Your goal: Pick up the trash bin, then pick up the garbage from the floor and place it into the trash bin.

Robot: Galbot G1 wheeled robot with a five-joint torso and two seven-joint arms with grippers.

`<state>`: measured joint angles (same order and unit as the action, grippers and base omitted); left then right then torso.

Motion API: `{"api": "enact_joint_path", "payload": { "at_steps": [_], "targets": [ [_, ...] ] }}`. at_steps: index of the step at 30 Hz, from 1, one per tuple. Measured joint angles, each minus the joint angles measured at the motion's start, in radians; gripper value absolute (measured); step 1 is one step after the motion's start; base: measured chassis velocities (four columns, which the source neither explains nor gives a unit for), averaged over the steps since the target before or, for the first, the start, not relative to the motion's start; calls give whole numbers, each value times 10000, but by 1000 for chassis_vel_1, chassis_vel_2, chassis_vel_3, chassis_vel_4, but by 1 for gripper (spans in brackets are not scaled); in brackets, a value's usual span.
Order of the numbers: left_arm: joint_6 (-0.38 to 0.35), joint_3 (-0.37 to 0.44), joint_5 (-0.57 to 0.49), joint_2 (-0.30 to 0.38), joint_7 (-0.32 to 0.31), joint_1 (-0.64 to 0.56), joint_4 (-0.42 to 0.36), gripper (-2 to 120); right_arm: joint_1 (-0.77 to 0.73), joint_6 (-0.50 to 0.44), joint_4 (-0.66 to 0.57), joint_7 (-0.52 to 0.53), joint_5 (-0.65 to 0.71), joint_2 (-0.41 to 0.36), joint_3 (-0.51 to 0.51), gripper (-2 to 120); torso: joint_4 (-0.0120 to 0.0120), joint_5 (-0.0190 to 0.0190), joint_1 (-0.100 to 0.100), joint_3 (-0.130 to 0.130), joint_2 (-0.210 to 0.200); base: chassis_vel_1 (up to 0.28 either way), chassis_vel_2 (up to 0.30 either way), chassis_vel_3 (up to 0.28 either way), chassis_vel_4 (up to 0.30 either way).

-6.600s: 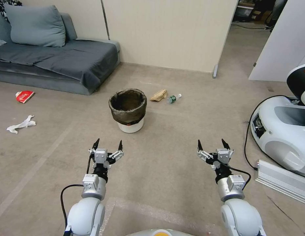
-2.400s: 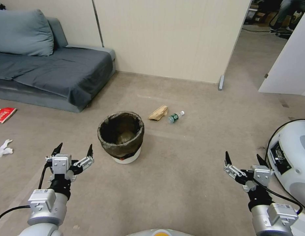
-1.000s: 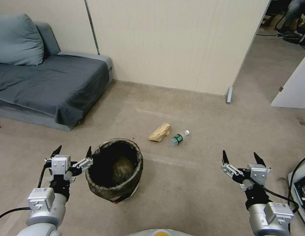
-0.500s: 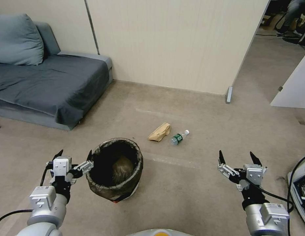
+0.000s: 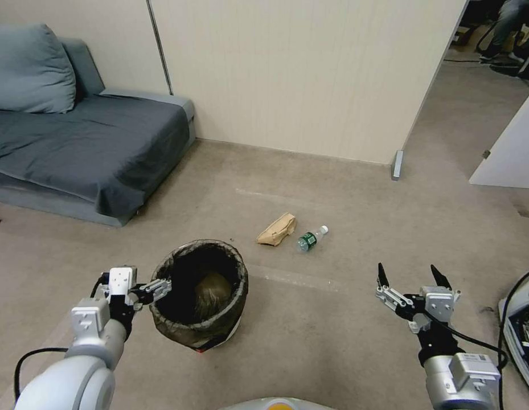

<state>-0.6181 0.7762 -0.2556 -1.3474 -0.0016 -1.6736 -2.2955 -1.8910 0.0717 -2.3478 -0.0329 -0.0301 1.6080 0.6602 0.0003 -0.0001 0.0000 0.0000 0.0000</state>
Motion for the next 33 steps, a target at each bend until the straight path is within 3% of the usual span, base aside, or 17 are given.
{"api": "enact_joint_path", "payload": {
  "at_steps": [12, 23, 33],
  "targets": [
    [-528, -673, -1018, 556, -234, 865, 1143, 100, -39, 96, 41, 0, 8, -47, -5, 100, -2, 0, 0, 0, 0, 0, 0, 0, 0],
    [-815, -1202, -1268, 678, -751, 1596, 2312, 100, -87, 126, 50, 36, 8, -80, 22, 100, -3, 0, 0, 0, 0, 0, 0, 0, 0],
    [-922, -1218, -1269, 643, -1180, 1904, 2823, 100, -83, 127, 112, 55, 11, -46, 75, 100, -3, 0, 0, 0, 0, 0, 0, 0, 0]
  ]
}}
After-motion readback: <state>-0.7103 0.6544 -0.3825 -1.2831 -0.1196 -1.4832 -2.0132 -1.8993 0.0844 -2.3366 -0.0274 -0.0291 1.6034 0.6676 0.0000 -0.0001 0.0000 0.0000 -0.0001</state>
